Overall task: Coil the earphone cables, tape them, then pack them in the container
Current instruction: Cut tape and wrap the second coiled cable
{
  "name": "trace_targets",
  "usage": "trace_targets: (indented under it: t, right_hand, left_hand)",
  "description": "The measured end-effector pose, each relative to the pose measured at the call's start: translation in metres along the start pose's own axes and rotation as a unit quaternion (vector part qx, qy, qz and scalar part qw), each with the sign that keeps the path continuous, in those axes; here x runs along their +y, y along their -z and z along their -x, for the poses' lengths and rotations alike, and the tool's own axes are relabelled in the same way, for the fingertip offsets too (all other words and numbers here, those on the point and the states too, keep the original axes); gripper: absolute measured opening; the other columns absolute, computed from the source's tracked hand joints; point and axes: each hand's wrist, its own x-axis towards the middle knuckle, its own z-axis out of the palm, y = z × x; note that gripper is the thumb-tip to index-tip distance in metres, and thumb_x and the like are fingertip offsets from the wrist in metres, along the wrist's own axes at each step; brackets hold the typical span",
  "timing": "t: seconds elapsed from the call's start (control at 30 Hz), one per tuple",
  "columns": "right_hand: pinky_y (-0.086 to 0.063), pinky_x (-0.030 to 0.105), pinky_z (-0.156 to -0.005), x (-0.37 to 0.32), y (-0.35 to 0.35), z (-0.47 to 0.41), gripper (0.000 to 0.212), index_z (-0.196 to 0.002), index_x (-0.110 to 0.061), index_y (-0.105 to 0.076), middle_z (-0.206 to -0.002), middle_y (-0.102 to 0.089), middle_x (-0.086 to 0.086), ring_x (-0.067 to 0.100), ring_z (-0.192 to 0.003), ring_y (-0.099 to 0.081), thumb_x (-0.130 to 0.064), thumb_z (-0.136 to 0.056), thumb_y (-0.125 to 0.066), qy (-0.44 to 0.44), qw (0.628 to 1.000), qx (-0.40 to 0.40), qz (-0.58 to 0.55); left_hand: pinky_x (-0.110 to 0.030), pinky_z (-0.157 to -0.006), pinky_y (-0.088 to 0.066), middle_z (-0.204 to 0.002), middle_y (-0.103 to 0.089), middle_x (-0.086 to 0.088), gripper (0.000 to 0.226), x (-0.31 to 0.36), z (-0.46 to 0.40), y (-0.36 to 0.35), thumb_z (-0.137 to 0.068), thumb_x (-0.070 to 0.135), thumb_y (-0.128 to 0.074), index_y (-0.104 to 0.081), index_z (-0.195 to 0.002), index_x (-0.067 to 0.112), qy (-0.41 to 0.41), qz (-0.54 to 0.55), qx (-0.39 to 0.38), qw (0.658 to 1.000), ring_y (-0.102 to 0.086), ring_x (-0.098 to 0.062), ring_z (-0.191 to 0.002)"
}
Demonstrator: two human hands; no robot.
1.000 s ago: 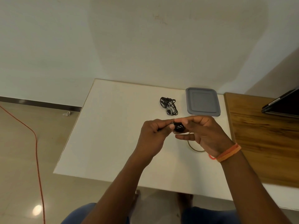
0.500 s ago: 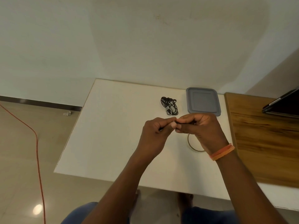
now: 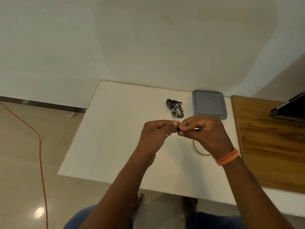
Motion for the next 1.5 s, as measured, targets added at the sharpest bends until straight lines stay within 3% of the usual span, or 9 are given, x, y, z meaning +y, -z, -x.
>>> trace_targets:
  t: [0.4, 0.5, 0.6, 0.7, 0.8, 0.9, 1.17, 1.3, 1.5]
  right_hand:
    - [-0.054, 0.015, -0.073, 0.002, 0.002, 0.001, 0.019, -0.082, -0.004, -0.076, -0.083, -0.072, -0.002, 0.007, -0.076, -0.069, -0.02, -0.072, -0.078, 0.063, 0.996, -0.01, 0.063]
    - [-0.054, 0.016, -0.074, -0.001, 0.001, 0.0, 0.014, -0.085, -0.006, -0.075, -0.087, -0.072, 0.0, 0.009, -0.08, -0.069, -0.006, -0.071, -0.081, 0.067, 0.996, -0.005, 0.063]
    - [-0.057, 0.023, -0.078, -0.011, -0.003, 0.001, 0.042, -0.105, -0.015, -0.071, -0.104, -0.07, 0.004, 0.016, -0.094, -0.07, 0.01, -0.071, -0.075, -0.066, 0.997, -0.006, -0.039]
    - [-0.058, 0.032, -0.079, -0.013, -0.008, 0.001, 0.043, -0.12, -0.016, -0.063, -0.119, -0.062, 0.009, 0.027, -0.102, -0.068, -0.005, -0.079, -0.071, -0.222, 0.952, 0.012, -0.212]
    - [-0.059, 0.036, -0.071, -0.014, -0.008, 0.0, 0.042, -0.117, -0.011, -0.066, -0.112, -0.068, 0.016, 0.033, -0.093, -0.07, -0.033, -0.081, -0.064, -0.299, 0.92, -0.005, -0.254]
    - [-0.058, 0.03, -0.063, -0.014, -0.008, 0.002, 0.034, -0.109, -0.004, -0.068, -0.094, -0.073, 0.018, 0.026, -0.075, -0.071, -0.025, -0.082, -0.062, -0.295, 0.924, -0.006, -0.241]
    - [-0.059, 0.03, -0.066, -0.013, -0.011, 0.002, 0.021, -0.103, 0.005, -0.068, -0.09, -0.073, 0.022, 0.034, -0.078, -0.072, 0.004, -0.082, -0.064, -0.221, 0.953, 0.032, -0.205]
    - [-0.06, 0.03, -0.066, -0.015, -0.015, 0.002, 0.019, -0.1, 0.006, -0.069, -0.088, -0.073, 0.022, 0.035, -0.075, -0.072, 0.009, -0.081, -0.065, -0.174, 0.97, 0.044, -0.167]
    - [-0.06, 0.028, -0.066, -0.016, -0.013, 0.003, 0.019, -0.092, 0.0, -0.072, -0.081, -0.073, 0.019, 0.028, -0.068, -0.073, 0.01, -0.076, -0.071, -0.115, 0.991, 0.003, -0.071]
  left_hand:
    - [-0.011, -0.056, -0.043, -0.07, -0.073, 0.002, 0.025, -0.002, -0.002, 0.005, -0.097, 0.023, -0.06, -0.08, -0.085, 0.015, -0.019, -0.117, -0.019, 0.993, -0.056, -0.001, -0.059]
    - [-0.024, -0.064, -0.048, -0.07, -0.072, 0.004, 0.023, -0.004, -0.002, 0.003, -0.097, 0.024, -0.059, -0.08, -0.089, 0.019, -0.082, -0.156, 0.007, 0.984, -0.061, -0.004, -0.065]
    - [-0.024, -0.067, -0.046, -0.075, -0.073, 0.006, 0.022, -0.008, 0.0, 0.001, -0.098, 0.024, -0.058, -0.079, -0.096, 0.021, -0.167, -0.229, 0.049, 0.958, -0.064, -0.01, -0.074]
    - [-0.025, -0.065, -0.042, -0.071, -0.068, 0.008, 0.024, -0.013, -0.003, 0.0, -0.1, 0.028, -0.054, -0.077, -0.099, 0.023, -0.239, -0.315, 0.079, 0.915, -0.057, -0.011, -0.071]
    - [-0.014, -0.067, -0.032, -0.066, -0.061, 0.013, 0.023, -0.012, -0.003, -0.001, -0.101, 0.023, -0.054, -0.076, -0.093, 0.023, -0.29, -0.333, 0.091, 0.893, -0.049, -0.002, -0.069]
    - [-0.01, -0.07, -0.032, -0.075, -0.069, 0.012, 0.021, -0.012, -0.001, -0.002, -0.099, 0.017, -0.056, -0.076, -0.093, 0.021, -0.314, -0.336, 0.082, 0.884, -0.05, 0.001, -0.077]
    - [-0.032, -0.062, -0.047, -0.07, -0.072, 0.002, 0.018, -0.008, 0.001, -0.006, -0.094, 0.021, -0.062, -0.08, -0.087, 0.021, -0.173, -0.2, 0.103, 0.959, -0.061, -0.015, -0.064]
    - [-0.03, -0.068, -0.051, -0.074, -0.075, 0.006, 0.017, -0.003, 0.0, -0.004, -0.09, 0.018, -0.065, -0.081, -0.085, 0.021, -0.085, -0.122, 0.107, 0.983, -0.068, -0.016, -0.073]
    - [-0.012, -0.052, -0.042, -0.073, -0.073, 0.002, 0.008, 0.007, -0.002, 0.009, -0.083, 0.01, -0.072, -0.079, -0.088, 0.009, 0.063, -0.016, 0.064, 0.996, -0.061, 0.003, -0.056]
